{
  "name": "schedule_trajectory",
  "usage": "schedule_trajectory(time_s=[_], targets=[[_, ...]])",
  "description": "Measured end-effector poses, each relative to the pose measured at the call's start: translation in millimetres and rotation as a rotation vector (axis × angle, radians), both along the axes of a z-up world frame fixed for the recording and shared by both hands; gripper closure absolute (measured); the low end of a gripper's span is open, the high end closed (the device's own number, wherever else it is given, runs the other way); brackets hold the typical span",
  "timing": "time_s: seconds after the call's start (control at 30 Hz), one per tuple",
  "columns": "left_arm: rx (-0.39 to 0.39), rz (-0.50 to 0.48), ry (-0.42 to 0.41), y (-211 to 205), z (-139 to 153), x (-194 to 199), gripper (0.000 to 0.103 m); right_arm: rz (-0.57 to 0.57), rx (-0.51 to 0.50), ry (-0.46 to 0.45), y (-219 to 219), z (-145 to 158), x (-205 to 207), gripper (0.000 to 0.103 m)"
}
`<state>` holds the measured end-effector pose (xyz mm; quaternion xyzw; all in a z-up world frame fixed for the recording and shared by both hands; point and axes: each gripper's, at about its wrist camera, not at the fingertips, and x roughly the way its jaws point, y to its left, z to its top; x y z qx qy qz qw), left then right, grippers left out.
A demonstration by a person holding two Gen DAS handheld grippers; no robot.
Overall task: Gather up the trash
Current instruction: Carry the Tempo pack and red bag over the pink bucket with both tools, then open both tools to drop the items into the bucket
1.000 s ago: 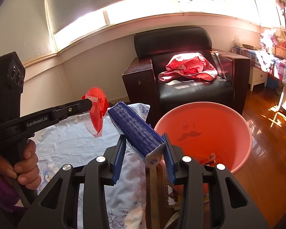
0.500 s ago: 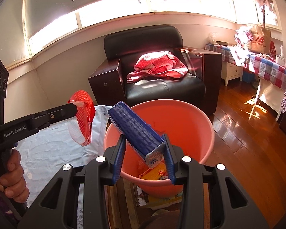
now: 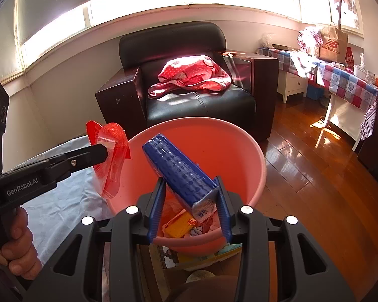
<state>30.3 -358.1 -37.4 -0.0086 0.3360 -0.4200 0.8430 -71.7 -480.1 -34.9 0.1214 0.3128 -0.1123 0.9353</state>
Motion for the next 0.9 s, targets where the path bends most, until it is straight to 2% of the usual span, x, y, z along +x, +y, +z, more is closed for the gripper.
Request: schedule_trajectory(time_s=[0.3,0.73,0.83,0.9], targets=[[0.012,-0.012,0.015,-5,-5,2,0.103,-0.016,0.029,0.036,-9,-9,11,0.063],[-0.005,-0.001,0.004,0,1,-2,0.100,-0.028,0.025,0.003,-12,-3,5,0.063],[-0.008,-0.001,-0.005,1,3,-5,0.087,-0.030,0.026,0.002,-11,-1,2,0.063],[-0.015,0.005,-0.018,4,6,-7,0.073,-0.030,0.026,-0.001,-10,0,0,0.063]])
